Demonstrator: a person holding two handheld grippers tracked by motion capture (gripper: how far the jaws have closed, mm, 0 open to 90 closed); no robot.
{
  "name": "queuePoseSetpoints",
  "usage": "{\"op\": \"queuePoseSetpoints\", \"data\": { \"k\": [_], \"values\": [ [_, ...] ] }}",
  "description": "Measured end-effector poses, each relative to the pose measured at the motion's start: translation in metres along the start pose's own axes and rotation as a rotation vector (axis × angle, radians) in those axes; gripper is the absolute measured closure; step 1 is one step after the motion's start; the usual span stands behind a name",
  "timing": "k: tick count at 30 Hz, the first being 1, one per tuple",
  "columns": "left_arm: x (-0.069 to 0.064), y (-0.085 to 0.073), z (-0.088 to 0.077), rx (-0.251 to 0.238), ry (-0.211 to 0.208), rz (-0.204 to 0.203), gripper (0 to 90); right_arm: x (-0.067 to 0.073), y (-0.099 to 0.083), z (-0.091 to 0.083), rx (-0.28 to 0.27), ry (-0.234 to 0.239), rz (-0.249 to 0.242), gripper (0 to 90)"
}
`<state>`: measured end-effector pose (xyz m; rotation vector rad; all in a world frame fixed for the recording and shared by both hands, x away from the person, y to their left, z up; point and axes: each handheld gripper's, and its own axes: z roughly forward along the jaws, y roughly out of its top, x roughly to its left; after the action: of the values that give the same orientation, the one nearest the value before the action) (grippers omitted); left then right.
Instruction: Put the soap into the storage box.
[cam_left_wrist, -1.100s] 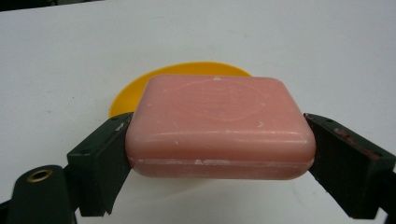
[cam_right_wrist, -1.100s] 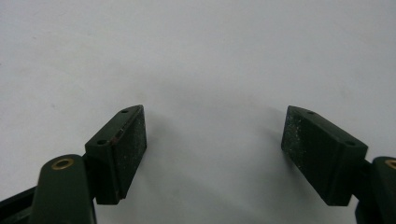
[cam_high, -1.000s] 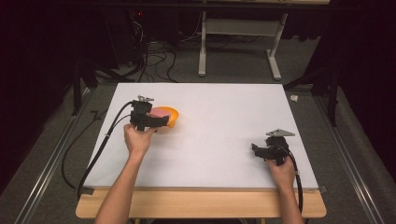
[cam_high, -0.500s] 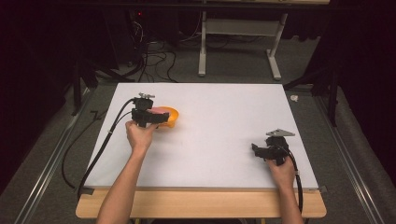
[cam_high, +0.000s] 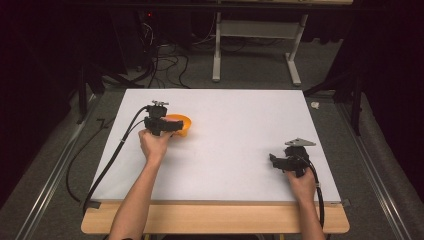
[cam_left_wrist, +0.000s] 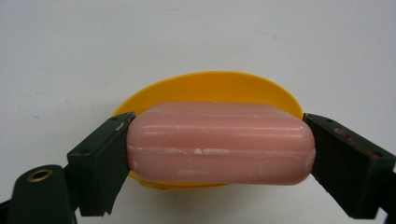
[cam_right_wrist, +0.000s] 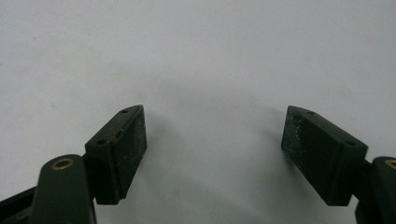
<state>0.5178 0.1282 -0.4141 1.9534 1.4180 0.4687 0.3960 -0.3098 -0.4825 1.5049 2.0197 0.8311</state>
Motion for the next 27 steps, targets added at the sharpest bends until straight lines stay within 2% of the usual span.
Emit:
{"op": "queuePoseSetpoints", "data": {
  "k": [11, 27],
  "values": [
    [0.000, -0.002, 0.009, 0.012, 0.030, 0.005, 13.8, 0.000, 0.000, 0.000, 0.001, 0.001, 0.001, 22.8],
    [0.000, -0.003, 0.013, 0.024, 0.027, 0.001, 13.5, 0.000, 0.000, 0.000, 0.000, 0.001, 0.000, 22.8]
  ]
}}
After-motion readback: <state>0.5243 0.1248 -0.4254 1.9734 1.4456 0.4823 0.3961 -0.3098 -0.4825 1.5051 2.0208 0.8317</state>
